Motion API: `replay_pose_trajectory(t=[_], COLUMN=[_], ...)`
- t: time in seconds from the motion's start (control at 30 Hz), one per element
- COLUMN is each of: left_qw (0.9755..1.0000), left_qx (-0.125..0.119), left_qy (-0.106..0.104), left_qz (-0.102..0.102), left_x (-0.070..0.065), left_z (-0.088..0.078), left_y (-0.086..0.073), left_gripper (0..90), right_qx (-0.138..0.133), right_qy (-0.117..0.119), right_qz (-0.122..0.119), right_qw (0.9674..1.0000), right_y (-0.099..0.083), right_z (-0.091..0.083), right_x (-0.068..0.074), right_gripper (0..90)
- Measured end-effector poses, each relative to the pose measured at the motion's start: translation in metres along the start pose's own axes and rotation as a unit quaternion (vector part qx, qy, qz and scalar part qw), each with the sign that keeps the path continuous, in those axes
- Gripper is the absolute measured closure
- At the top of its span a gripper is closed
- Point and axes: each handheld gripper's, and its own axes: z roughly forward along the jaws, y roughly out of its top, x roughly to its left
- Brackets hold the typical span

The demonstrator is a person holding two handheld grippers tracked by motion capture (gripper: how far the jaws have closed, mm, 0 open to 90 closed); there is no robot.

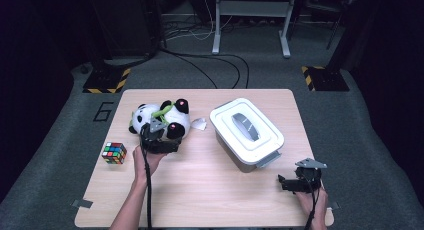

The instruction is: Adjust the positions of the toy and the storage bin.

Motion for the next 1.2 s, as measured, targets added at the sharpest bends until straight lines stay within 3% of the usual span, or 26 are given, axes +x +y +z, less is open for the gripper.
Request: replay_pose_trajectory(t=[0.1,0.2,0.33,0.5,0.8,1.2], left_qw=[0.9999,0.9999,0.9998,0.9996,0.9993,0.9993], left_qx=[-0.005,-0.009,0.003,-0.023,-0.032,-0.035], left_qy=[0.007,0.009,0.006,0.003,-0.009,-0.014], left_qz=[-0.005,-0.009,-0.016,-0.014,-0.015,-0.002], left_x=[0.002,0.003,0.003,0.003,0.002,-0.013], left_z=[0.007,0.011,0.021,0.021,0.015,-0.002], left_y=[0.005,0.006,0.004,-0.002,-0.004,-0.014], left_gripper=[15.8,23.5,46.3,60.2,65.1,64.9], right_qx=[-0.001,-0.002,-0.001,-0.007,-0.007,-0.006], right_qy=[0.001,-0.002,0.001,-0.001,-0.001,-0.001], right_qz=[0.004,0.007,0.007,0.014,0.014,0.01], right_qw=[1.0,1.0,1.0,0.9999,0.9999,0.9999], right_y=[0.0,0.0,-0.001,-0.001,-0.001,-0.001], right_z=[0.0,0.0,0.0,0.0,0.0,-0.001], right_x=[0.001,0.001,0.0,0.0,0.0,0.0], right_gripper=[0.0,0.0,0.5,1.8,2.3,2.6])
